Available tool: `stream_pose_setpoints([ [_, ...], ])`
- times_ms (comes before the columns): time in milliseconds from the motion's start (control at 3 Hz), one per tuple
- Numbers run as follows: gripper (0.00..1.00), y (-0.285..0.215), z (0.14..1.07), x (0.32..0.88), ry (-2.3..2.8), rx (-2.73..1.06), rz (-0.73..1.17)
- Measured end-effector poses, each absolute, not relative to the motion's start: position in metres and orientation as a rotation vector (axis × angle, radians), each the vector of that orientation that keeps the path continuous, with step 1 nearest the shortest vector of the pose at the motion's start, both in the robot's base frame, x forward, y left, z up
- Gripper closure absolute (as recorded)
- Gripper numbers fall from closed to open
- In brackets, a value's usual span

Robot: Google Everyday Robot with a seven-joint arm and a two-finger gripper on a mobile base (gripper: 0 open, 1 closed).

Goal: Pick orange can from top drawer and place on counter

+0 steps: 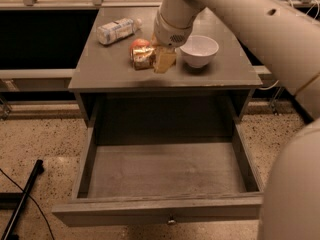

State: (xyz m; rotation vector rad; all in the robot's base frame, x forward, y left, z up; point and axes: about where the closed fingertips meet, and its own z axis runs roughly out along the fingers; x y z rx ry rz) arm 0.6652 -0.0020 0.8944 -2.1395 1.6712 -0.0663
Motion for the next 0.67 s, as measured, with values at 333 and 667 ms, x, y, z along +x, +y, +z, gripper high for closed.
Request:
stream_pose_setpoints([
  [333, 0.74, 0.019, 0.865, 0.684, 1.706, -2.178, 0.009],
  [667, 0.71, 0.015, 0.841, 0.691, 1.756, -2.185, 0.076],
])
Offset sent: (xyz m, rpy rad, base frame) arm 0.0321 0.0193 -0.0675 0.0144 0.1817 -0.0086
